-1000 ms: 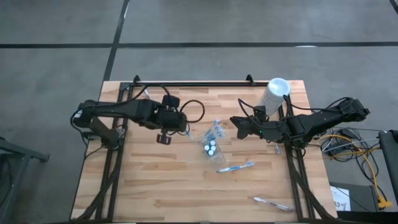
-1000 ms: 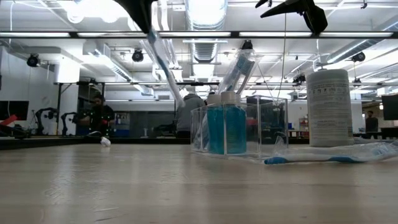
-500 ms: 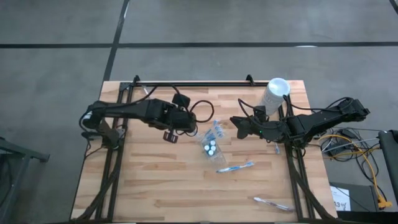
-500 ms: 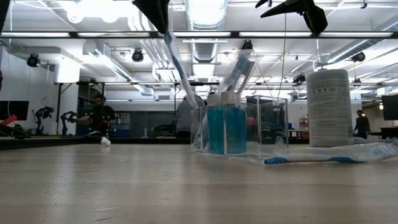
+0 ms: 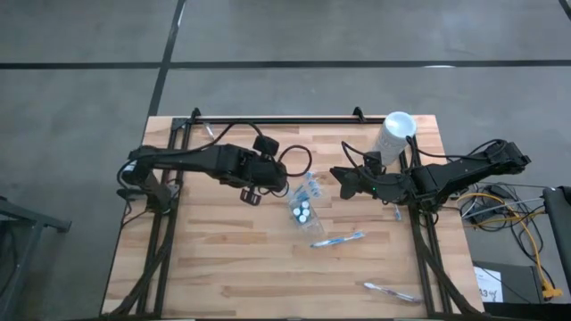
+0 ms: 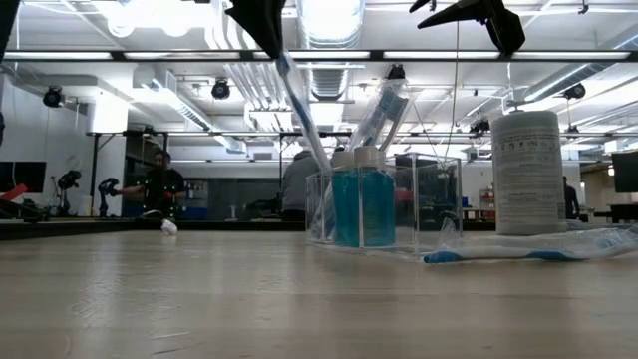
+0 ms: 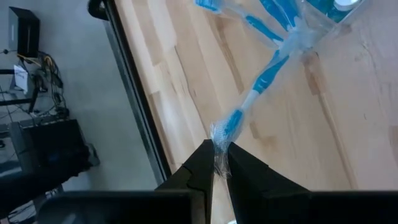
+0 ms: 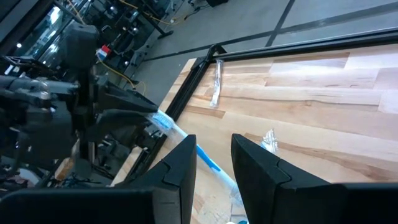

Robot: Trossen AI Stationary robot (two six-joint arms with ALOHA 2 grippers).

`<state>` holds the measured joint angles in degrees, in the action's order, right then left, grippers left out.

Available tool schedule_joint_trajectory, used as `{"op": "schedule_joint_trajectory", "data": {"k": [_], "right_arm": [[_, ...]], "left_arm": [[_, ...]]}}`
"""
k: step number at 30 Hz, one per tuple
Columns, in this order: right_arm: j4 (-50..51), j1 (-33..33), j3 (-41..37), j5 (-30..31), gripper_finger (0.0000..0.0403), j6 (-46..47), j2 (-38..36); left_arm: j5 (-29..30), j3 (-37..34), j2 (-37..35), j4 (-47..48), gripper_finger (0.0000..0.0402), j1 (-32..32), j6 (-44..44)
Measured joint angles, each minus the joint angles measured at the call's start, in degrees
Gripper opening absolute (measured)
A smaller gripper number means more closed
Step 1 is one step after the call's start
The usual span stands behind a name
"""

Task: Pick & Place toothbrushing station
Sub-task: Put the blue toothbrush into the left section of the transparent organizer

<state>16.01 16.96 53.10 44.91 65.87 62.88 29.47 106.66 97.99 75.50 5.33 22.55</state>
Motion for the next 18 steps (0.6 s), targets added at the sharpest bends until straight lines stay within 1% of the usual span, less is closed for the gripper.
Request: {"op": "schedule_joint_trajectory", "data": {"k": [7, 18], "right_arm": [[0.0, 0.0, 0.0, 0.0, 0.0098, 0.1, 0.0], [0.0, 0.0, 0.0, 0.0, 0.0098, 0.1, 0.0]], "left_arm": [[-0.6, 0.0, 1.9, 0.3, 0.0039, -0.1, 0.0], [-3.5, 0.0, 5.3, 1.1, 0.0039, -0.4, -0.9]]}}
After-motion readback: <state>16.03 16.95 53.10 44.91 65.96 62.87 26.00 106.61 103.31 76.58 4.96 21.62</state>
